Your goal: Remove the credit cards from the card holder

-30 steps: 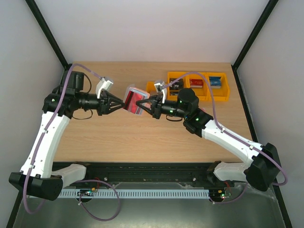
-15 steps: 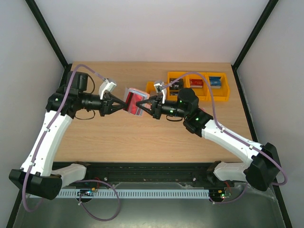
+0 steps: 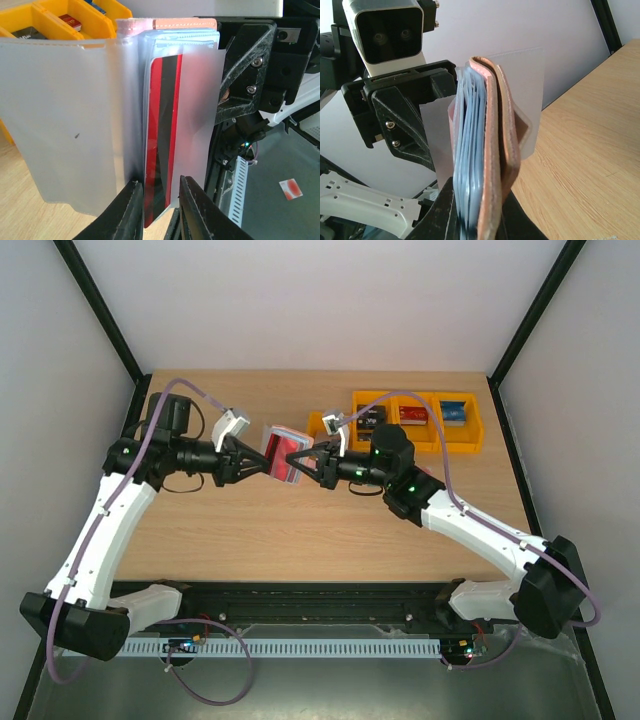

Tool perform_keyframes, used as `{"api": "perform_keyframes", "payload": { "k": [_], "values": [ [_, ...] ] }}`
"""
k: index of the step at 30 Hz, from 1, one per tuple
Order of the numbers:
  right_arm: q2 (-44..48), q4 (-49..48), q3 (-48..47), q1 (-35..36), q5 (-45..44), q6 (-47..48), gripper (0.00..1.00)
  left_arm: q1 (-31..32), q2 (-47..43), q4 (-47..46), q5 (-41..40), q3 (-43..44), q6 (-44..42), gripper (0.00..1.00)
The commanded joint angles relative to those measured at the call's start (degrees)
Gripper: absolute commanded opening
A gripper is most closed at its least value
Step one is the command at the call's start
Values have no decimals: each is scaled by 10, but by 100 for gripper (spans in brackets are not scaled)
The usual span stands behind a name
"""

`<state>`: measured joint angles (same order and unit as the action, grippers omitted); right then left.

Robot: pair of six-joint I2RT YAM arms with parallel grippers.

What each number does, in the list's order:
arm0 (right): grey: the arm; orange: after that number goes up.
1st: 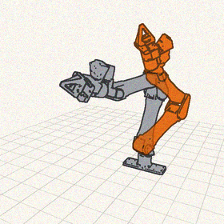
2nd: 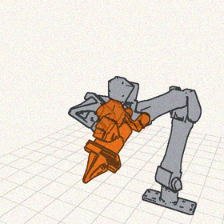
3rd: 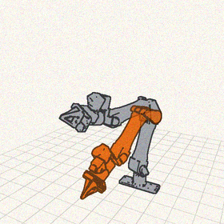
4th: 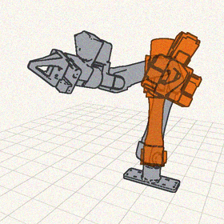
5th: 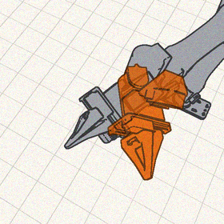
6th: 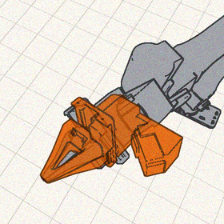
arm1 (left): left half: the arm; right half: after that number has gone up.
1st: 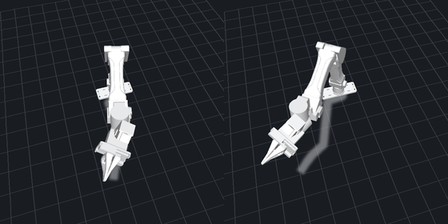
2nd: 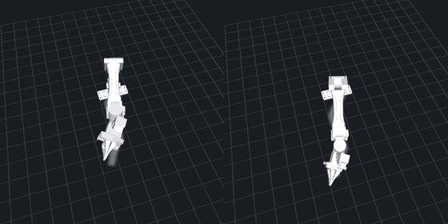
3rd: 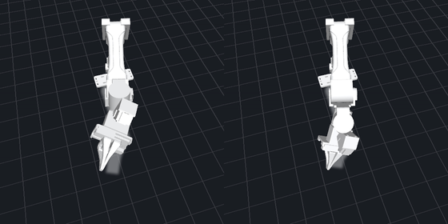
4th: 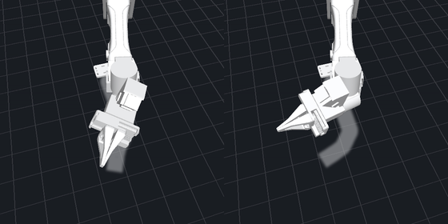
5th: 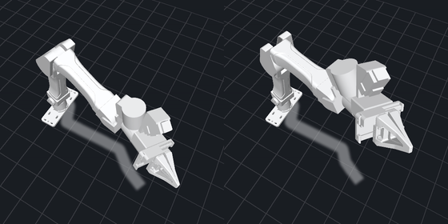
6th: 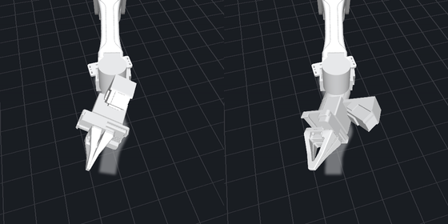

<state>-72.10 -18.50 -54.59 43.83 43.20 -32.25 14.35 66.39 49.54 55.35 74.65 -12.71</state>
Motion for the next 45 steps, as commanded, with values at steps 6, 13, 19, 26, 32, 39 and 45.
{"api": "perform_keyframes", "payload": {
  "k": [6,13,19,26,32,39,45],
  "values": [
    [3,-85,-19,5,-1,-10,2,21,9,-5,33,-21,-21,2],
    [25,-54,-1,5,-16,23,2,-11,4,16,78,0,-39,2],
    [19,-68,6,5,28,10,11,-21,5,33,147,-3,-58,2],
    [15,-84,4,5,41,0,18,-38,6,28,182,-1,-47,2],
    [-10,-149,9,5,65,-62,3,-31,6,-27,206,-24,13,2],
    [-26,-201,9,4,66,-98,2,-13,5,-98,149,-49,90,21],
    [-24,-187,7,4,65,-88,2,-9,5,-80,132,-45,70,2]
  ]
}}
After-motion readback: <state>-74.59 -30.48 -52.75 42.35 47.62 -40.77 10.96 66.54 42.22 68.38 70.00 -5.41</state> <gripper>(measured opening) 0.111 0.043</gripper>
